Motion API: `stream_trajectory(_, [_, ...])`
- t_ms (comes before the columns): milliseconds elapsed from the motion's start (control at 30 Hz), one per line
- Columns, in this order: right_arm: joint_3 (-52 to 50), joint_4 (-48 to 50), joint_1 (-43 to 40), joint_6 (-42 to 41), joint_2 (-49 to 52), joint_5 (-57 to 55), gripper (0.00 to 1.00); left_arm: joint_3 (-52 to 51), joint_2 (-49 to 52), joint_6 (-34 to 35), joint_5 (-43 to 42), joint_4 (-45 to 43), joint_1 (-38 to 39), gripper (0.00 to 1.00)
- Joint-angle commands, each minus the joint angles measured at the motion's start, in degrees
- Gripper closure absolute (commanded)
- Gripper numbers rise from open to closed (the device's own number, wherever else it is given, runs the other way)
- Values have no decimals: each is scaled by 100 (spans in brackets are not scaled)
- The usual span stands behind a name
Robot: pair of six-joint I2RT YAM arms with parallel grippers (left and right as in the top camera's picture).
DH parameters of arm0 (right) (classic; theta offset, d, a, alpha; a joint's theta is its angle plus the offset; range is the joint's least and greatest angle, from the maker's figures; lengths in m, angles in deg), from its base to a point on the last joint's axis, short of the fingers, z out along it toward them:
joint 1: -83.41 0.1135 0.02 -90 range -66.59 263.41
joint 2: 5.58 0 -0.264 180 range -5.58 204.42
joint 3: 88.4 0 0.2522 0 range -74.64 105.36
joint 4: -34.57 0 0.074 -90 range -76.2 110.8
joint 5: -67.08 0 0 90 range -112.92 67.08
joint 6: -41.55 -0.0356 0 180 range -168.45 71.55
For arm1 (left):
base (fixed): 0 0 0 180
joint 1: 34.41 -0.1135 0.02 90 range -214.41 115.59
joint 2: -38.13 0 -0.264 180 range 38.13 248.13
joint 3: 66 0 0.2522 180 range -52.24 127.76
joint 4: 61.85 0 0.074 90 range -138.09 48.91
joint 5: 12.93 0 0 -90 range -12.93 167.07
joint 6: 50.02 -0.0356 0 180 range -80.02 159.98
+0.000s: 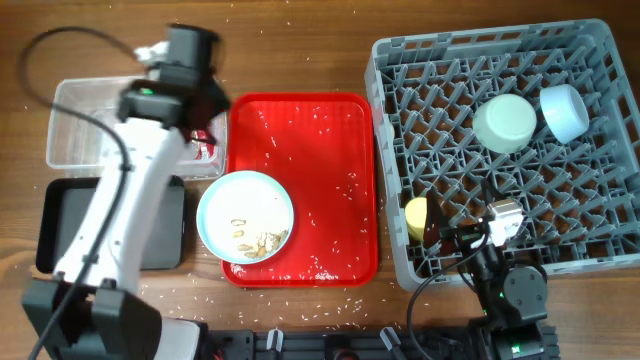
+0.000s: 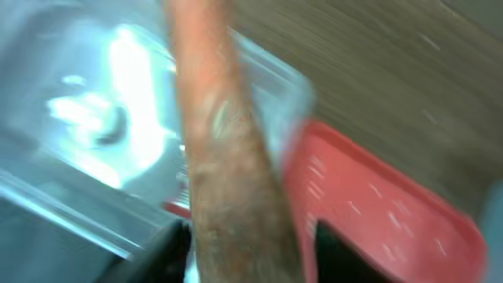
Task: Sort waste into correct bins and load items into the dishwasher rack
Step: 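Grasp the carrot with the left gripper and drop it in the clear bin, then grasp the rice plate with the left gripper and tip rice onto the black tray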
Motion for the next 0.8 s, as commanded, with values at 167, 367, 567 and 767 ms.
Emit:
stream_trajectory(167, [-4, 22, -24, -101, -33, 70, 0, -59, -26, -1602, -1305, 614, 776, 35])
stream_trajectory(367, [-4, 22, -24, -101, -33, 70, 0, -960, 278, -758, -721, 778, 3001, 57])
stream_trajectory(567, [-4, 22, -24, -101, -33, 70, 0, -2031, 778, 1207, 667, 463, 3936, 60])
stream_trajectory(767, [-4, 24, -24, -103, -33, 70, 0, -2406, 1410, 509, 645, -527, 4103, 83])
